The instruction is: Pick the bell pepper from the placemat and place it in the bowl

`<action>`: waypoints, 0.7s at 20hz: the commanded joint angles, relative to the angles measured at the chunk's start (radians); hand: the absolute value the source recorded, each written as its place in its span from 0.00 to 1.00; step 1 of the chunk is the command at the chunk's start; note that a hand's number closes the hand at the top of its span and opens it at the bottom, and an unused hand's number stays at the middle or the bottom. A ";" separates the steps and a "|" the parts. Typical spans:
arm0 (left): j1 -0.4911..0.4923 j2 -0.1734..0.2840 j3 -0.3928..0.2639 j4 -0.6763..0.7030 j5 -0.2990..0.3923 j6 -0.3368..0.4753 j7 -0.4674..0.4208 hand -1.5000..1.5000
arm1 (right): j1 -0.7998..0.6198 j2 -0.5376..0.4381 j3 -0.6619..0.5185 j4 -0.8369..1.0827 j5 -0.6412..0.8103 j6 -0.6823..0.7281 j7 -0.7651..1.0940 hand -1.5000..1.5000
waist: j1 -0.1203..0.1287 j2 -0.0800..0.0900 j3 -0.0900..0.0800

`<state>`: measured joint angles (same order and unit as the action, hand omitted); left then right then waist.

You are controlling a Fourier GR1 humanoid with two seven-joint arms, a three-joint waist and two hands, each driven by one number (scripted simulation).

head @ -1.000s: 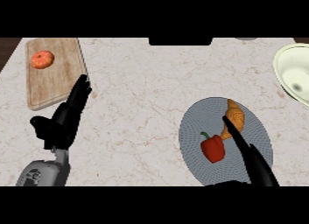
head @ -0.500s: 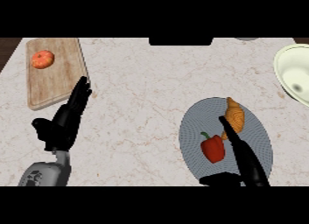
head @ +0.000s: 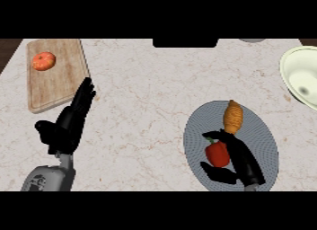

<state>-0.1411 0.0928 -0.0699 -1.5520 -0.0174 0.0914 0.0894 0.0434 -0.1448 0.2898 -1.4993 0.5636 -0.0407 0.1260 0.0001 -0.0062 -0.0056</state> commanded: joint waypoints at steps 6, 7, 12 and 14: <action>0.002 0.003 0.025 0.015 0.011 -0.032 -0.018 0.50 | 0.049 0.007 0.073 0.029 0.060 0.016 -0.094 1.00 | -0.002 0.006 0.005; -0.006 -0.007 0.020 0.026 -0.007 -0.020 -0.019 0.50 | 0.007 0.032 0.044 0.059 0.046 0.002 -0.102 1.00 | -0.001 0.006 0.006; 0.020 -0.015 0.018 -0.009 -0.004 -0.013 -0.009 0.50 | 0.076 -0.094 -0.044 -0.101 -0.127 0.163 -0.180 1.00 | -0.005 0.004 0.005; 0.007 0.004 0.023 0.005 -0.008 -0.023 -0.001 0.50 | 0.033 -0.223 -0.200 -0.092 -0.277 0.278 -0.280 1.00 | -0.008 0.005 0.006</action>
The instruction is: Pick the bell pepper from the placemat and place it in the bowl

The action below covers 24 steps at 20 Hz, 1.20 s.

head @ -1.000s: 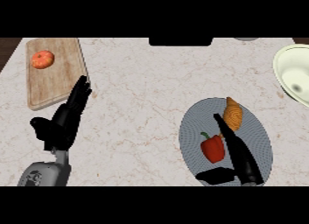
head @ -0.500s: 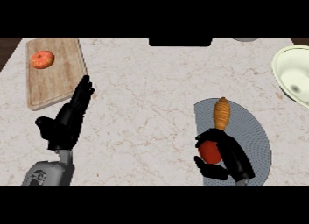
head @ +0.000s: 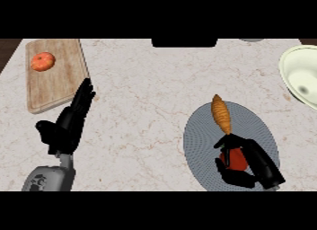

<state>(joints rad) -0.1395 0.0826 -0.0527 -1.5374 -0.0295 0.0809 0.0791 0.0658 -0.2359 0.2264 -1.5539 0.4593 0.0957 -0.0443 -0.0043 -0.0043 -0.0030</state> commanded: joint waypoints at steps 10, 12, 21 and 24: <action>0.018 -0.010 -0.008 -0.040 -0.008 0.004 0.035 0.50 | 0.050 -0.125 -0.270 -0.345 -0.290 0.137 -0.190 1.00 | -0.008 0.000 0.003; 0.021 -0.031 -0.017 0.004 -0.025 0.018 -0.021 0.50 | 0.058 -0.156 -0.348 -0.449 -0.346 0.147 -0.142 1.00 | -0.016 0.000 0.002; 0.055 0.000 -0.004 -0.036 -0.006 -0.027 -0.017 0.50 | -0.113 -0.271 -0.528 -0.679 -0.419 0.161 0.295 1.00 | 0.002 0.002 0.002; 0.016 -0.005 0.001 -0.007 -0.020 -0.018 -0.019 0.50 | -0.182 -0.310 -0.552 -0.692 -0.454 0.188 0.434 1.00 | 0.001 0.003 0.002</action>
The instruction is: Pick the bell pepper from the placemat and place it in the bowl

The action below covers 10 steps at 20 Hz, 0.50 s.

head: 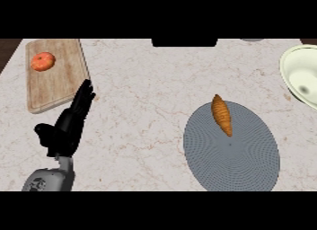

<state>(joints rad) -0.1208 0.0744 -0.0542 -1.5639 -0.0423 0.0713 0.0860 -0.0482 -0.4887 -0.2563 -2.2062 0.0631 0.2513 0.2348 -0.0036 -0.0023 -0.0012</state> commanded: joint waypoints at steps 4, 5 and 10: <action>0.040 -0.034 -0.046 -0.066 -0.031 0.022 0.035 0.50 | -0.289 -0.071 -0.038 0.166 0.000 -0.033 0.193 1.00 | 0.016 0.002 0.001; 0.016 -0.003 -0.002 -0.040 -0.005 -0.003 0.003 0.50 | -0.351 -0.120 -0.063 0.175 -0.054 -0.005 0.277 1.00 | 0.014 0.002 0.000; -0.041 0.048 0.056 -0.005 0.037 -0.055 0.034 0.50 | -0.487 -0.117 0.008 0.397 0.051 -0.035 0.212 1.00 | 0.024 0.006 0.000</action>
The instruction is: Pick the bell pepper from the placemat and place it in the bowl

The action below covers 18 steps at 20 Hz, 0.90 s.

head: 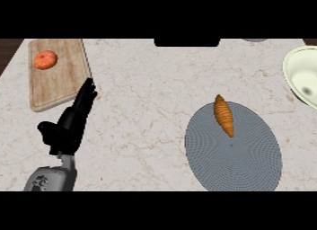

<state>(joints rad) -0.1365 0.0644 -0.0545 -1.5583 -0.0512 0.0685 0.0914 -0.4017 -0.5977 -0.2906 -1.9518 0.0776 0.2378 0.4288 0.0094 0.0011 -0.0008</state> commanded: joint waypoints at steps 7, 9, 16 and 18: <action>-0.025 0.017 0.027 -0.005 0.032 -0.034 0.036 0.50 | -0.110 -0.123 0.032 0.402 0.254 -0.022 -0.195 1.00 | 0.009 0.005 0.001; 0.000 -0.015 -0.002 0.000 0.008 -0.011 -0.018 0.50 | -0.129 -0.167 0.060 0.497 0.344 -0.046 -0.268 1.00 | 0.023 0.010 0.001; -0.031 -0.034 -0.020 0.038 -0.033 0.012 -0.018 0.50 | -0.267 -0.140 0.061 0.928 0.442 -0.189 -0.506 1.00 | 0.020 0.009 0.002; 0.012 -0.012 -0.005 0.009 0.002 -0.025 -0.030 0.50 | -0.242 -0.147 0.039 1.033 0.466 -0.244 -0.593 1.00 | 0.020 0.009 0.002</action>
<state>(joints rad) -0.1467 0.0579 -0.0546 -1.5580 -0.0490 0.0497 0.0912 -0.6082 -0.7406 -0.2411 -1.1286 0.4936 0.0677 -0.0321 0.0275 0.0086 0.0007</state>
